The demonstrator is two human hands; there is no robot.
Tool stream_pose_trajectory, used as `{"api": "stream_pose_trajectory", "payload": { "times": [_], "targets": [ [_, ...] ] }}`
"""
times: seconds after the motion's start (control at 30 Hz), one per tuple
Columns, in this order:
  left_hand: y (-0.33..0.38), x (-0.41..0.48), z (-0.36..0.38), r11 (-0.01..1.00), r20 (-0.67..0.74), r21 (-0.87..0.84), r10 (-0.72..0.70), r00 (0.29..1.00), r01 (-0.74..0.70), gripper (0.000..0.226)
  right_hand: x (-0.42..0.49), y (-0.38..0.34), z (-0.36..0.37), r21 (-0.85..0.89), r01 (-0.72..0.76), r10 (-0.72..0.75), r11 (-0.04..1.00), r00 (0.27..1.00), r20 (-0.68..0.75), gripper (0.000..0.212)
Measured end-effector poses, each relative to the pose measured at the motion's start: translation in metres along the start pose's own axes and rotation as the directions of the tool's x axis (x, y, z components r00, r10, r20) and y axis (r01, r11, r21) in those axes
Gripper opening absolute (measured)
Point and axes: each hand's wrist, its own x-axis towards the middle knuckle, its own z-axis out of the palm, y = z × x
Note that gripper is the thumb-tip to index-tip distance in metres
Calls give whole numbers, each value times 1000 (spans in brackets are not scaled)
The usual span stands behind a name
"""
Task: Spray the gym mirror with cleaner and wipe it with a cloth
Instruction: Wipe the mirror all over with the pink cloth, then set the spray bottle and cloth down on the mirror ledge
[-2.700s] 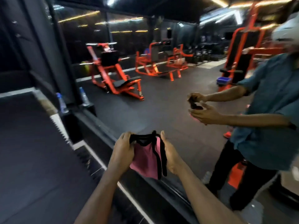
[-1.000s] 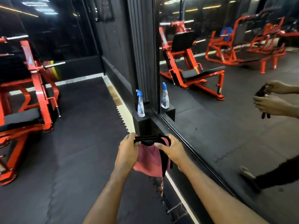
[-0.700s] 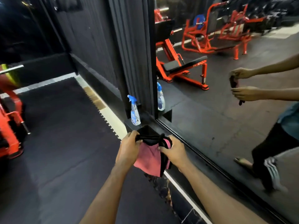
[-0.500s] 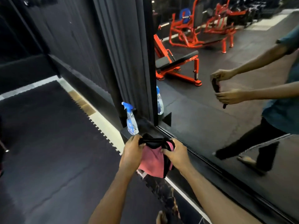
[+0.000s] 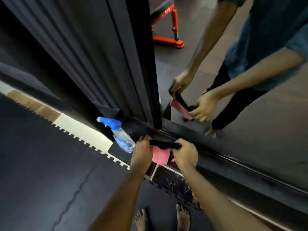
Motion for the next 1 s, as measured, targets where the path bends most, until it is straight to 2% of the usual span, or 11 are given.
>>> {"api": "stream_pose_trajectory", "payload": {
  "times": [0.13,0.27,0.37,0.47,0.53,0.63,0.8,1.0],
  "targets": [
    [-34,63,33,993,66,-87,88,994,-82,35,27,-15,45,-109,-12,-7,994,984,-177,33],
    [-64,90,63,989,171,-61,145,975,-136,68,37,-6,88,-223,7,-31,975,994,-102,50],
    [-79,101,76,988,282,3,148,948,-155,74,40,8,105,-332,32,-56,943,996,-63,53],
    [-87,105,80,983,353,84,121,928,-160,77,38,20,110,-545,99,-143,832,989,-38,59],
    [-87,104,79,975,383,151,96,919,-165,78,35,21,107,-617,115,-151,778,988,-7,62],
    [-85,99,74,967,387,178,100,917,-180,83,29,16,100,-593,108,-128,798,992,8,60],
    [-71,91,57,974,290,158,110,951,-161,83,25,6,87,-491,113,-180,864,979,-92,45],
    [-41,69,17,992,128,74,97,987,-107,60,19,-13,61,-418,156,-229,895,965,-131,37]
  ]
}}
